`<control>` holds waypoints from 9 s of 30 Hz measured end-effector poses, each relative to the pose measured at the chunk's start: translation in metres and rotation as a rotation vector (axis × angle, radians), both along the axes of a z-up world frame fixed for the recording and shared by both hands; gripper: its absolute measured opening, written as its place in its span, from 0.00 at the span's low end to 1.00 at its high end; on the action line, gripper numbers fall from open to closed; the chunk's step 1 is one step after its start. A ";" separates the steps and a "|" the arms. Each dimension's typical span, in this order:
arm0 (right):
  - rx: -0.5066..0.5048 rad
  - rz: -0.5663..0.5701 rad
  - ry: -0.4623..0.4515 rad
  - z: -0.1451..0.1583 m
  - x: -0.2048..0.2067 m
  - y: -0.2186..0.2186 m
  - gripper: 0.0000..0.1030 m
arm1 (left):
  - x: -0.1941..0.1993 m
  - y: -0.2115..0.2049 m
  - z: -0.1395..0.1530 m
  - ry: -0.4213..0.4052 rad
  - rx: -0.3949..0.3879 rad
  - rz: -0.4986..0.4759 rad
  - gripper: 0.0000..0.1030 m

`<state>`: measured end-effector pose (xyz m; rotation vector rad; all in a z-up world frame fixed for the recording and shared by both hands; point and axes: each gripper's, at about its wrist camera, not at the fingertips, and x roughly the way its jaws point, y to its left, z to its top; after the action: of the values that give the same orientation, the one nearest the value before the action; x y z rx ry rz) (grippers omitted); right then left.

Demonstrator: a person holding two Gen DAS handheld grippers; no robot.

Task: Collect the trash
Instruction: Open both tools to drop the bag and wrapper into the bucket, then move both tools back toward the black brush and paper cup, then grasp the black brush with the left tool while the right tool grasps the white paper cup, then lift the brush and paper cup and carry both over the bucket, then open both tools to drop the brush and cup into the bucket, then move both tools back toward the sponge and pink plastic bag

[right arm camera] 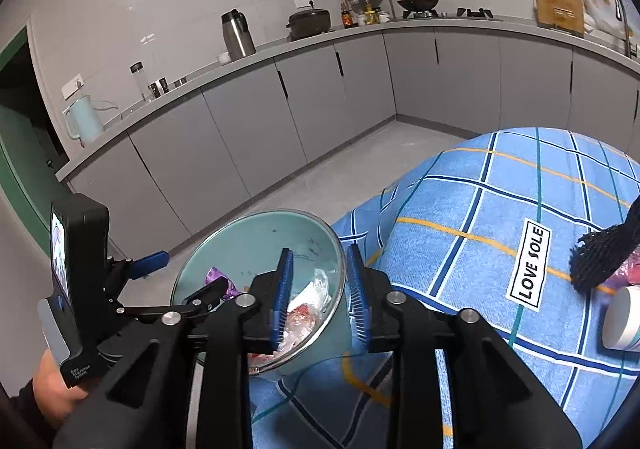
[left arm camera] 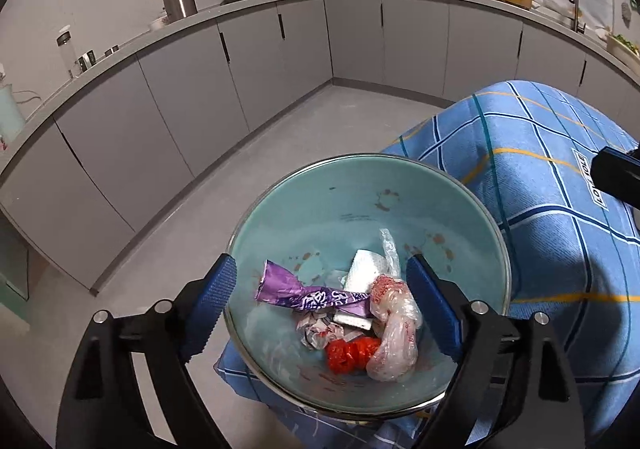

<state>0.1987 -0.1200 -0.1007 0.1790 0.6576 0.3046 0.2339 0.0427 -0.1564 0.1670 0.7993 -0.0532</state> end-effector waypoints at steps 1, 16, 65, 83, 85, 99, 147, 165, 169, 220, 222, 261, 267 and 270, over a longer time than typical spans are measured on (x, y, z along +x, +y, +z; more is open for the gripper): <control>-0.003 -0.001 -0.001 0.000 -0.001 -0.001 0.33 | 0.000 0.001 0.001 -0.004 0.002 0.003 0.88; -0.009 -0.076 -0.010 -0.003 -0.022 -0.028 0.54 | -0.010 -0.015 0.017 -0.042 0.006 -0.010 0.95; -0.203 -0.656 0.149 -0.053 -0.058 -0.207 0.83 | 0.001 -0.205 0.018 -0.052 -0.021 -0.372 0.95; -0.179 -0.798 0.030 -0.026 -0.144 -0.262 0.83 | -0.019 -0.312 0.029 -0.095 -0.039 -0.529 0.95; -0.178 -0.822 0.014 -0.024 -0.143 -0.272 0.83 | -0.015 -0.324 0.031 -0.111 -0.047 -0.528 0.95; -0.133 -0.828 -0.004 -0.029 -0.142 -0.290 0.83 | 0.007 -0.346 0.023 -0.050 -0.076 -0.572 0.23; -0.171 -0.514 -0.145 0.027 -0.093 -0.149 0.84 | -0.029 -0.156 0.098 -0.197 -0.169 -0.386 0.20; -0.157 -0.323 -0.151 0.027 -0.061 -0.076 0.84 | -0.027 -0.081 0.090 -0.200 -0.124 -0.243 0.20; -0.151 -0.274 -0.146 0.026 -0.050 -0.058 0.84 | -0.026 -0.058 0.083 -0.186 -0.118 -0.197 0.20; -0.146 0.081 -0.050 -0.033 0.030 0.053 0.85 | 0.009 0.024 0.021 -0.021 -0.124 -0.005 0.24; -0.147 0.075 -0.049 -0.033 0.030 0.051 0.85 | 0.009 0.024 0.020 -0.023 -0.117 0.001 0.41; -0.076 -0.024 -0.104 -0.005 -0.011 0.001 0.88 | -0.016 0.001 0.044 -0.095 -0.062 0.000 0.87; -0.080 -0.063 -0.112 -0.003 -0.022 -0.015 0.88 | -0.017 -0.017 0.046 -0.096 -0.050 -0.027 0.92; -0.090 -0.097 -0.113 -0.003 -0.027 -0.027 0.88 | -0.017 -0.034 0.047 -0.101 -0.047 -0.062 0.94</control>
<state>0.1713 -0.1466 -0.1034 0.1061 0.5475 0.1896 0.2167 0.0083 -0.1095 0.1490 0.6917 -0.1216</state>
